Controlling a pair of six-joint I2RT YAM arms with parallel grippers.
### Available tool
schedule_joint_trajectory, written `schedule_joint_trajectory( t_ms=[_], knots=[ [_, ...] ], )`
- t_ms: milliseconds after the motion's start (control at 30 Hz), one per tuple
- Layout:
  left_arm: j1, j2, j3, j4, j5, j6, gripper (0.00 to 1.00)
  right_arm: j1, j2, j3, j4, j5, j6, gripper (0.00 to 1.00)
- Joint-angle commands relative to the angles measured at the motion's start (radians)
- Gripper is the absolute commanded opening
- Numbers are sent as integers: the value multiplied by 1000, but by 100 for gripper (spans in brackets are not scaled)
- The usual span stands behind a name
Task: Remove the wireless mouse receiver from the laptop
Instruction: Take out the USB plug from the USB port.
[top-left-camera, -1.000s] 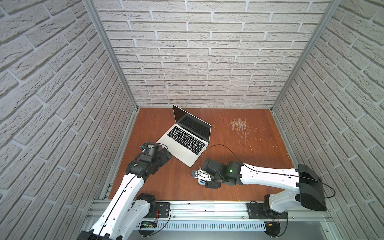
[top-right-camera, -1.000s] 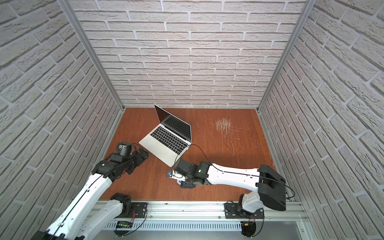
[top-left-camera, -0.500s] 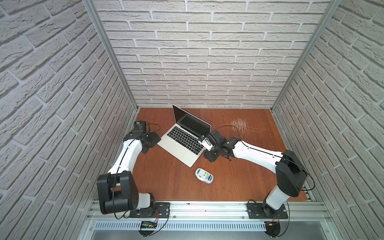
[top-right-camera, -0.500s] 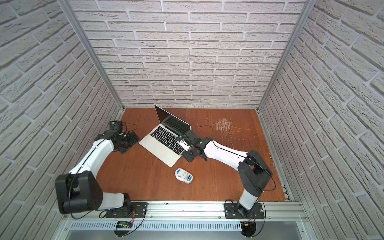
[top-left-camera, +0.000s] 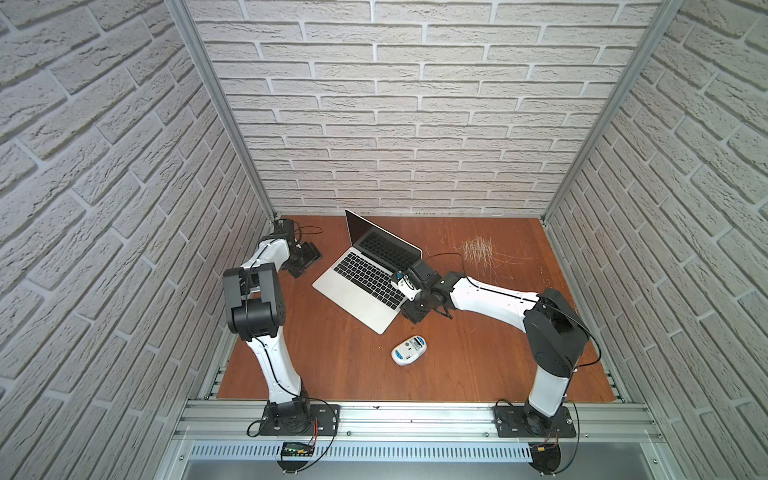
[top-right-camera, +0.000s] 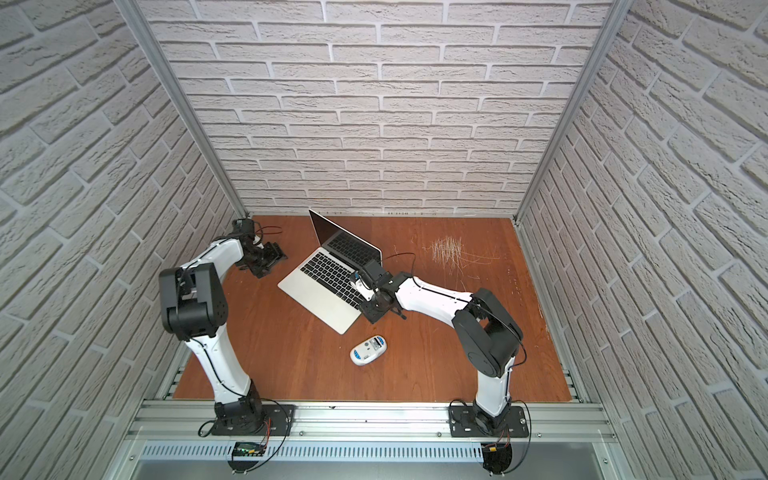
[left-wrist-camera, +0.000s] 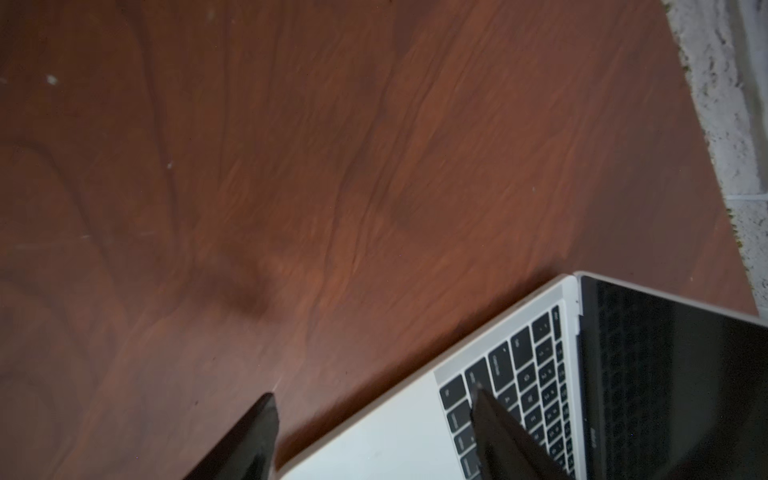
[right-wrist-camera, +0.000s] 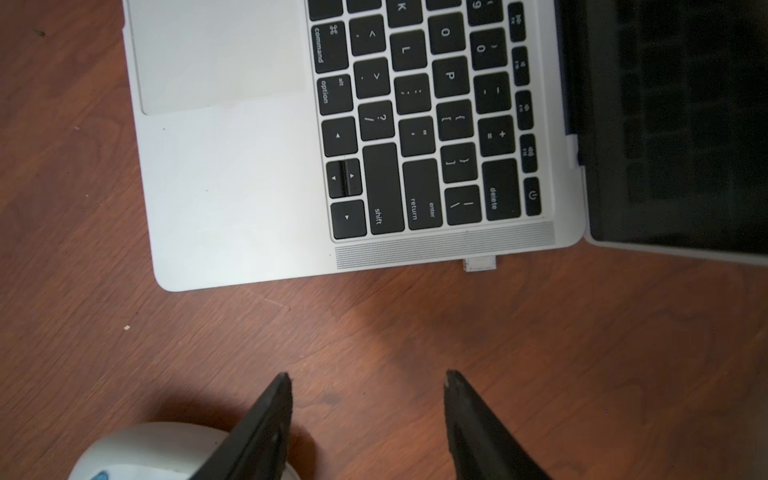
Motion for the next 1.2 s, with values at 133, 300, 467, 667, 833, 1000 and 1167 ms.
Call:
schedule_joint_trajectory(
  t_ms=[133,300,467,667,833,1000,1167],
  knots=[
    [-7,13,-35,35,61,-2,72,-26,-44,-48,27,7,-5,61],
    [-27,-21,-97,50,56,0,72,-81,-40,-70,64,-1,-30,56],
    [-37,-31,-149,60,48,-2,71,-107,9,-71,89,-1,-101,54],
    [-41,-39,-156,54,33,-3,72,-117,60,-58,147,-52,-138,51],
    [-38,-57,-151,43,20,-1,72,-116,114,-46,187,-94,-128,48],
    [-32,-59,-151,42,19,-3,72,-116,180,-16,217,-104,-122,45],
    [-27,-49,-144,44,33,-5,71,-113,216,5,213,-106,-129,40]
  ],
)
